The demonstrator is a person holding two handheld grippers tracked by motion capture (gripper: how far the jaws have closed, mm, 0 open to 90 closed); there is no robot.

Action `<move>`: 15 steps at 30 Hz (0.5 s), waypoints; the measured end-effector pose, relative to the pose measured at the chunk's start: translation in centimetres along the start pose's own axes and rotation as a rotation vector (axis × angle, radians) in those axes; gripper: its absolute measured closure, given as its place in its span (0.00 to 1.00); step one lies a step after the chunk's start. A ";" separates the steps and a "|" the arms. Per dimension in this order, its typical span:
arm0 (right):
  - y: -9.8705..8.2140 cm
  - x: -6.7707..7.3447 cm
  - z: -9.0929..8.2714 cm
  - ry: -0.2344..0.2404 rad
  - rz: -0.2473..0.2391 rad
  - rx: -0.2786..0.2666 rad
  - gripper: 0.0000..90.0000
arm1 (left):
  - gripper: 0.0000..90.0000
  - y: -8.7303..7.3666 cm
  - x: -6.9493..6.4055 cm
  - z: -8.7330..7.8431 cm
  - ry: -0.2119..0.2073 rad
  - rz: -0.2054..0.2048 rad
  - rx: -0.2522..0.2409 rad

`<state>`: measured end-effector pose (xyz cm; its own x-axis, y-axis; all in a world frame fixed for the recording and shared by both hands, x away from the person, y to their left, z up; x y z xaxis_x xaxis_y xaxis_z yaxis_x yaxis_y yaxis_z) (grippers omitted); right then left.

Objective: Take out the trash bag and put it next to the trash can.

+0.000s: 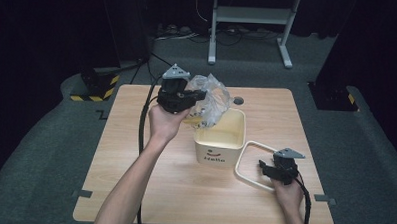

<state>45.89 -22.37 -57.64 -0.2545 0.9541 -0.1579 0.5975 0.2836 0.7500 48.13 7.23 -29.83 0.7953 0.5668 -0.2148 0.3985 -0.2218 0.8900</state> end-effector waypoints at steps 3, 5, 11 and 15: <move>0.0 0.0 0.0 0.000 0.000 0.000 0.39 | 1.00 0.0 0.4 -0.7 0.012 -0.008 -0.010; 0.0 0.0 0.0 0.000 0.000 0.000 0.39 | 1.00 0.0 0.7 -1.2 0.024 -0.010 -0.017; 0.0 0.0 0.0 0.001 0.000 0.001 0.39 | 1.00 -0.3 1.6 -2.5 0.049 -0.022 -0.031; 0.0 0.0 0.0 0.001 0.000 0.001 0.39 | 1.00 -0.6 2.1 -3.2 0.065 -0.026 -0.025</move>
<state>45.92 -22.35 -57.65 -0.2548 0.9541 -0.1574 0.5983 0.2834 0.7495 48.07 11.07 -29.54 0.7531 0.6229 -0.2116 0.4063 -0.1873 0.8944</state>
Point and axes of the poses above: each handheld gripper's, and its own axes: z roughly forward along the jaws, y roughly out of its top, x roughly to its left, the point moved 8 cm from there along z, roughly forward along the jaws, and after that the axes turned 13 degrees about -y, right-handed, at the moved point
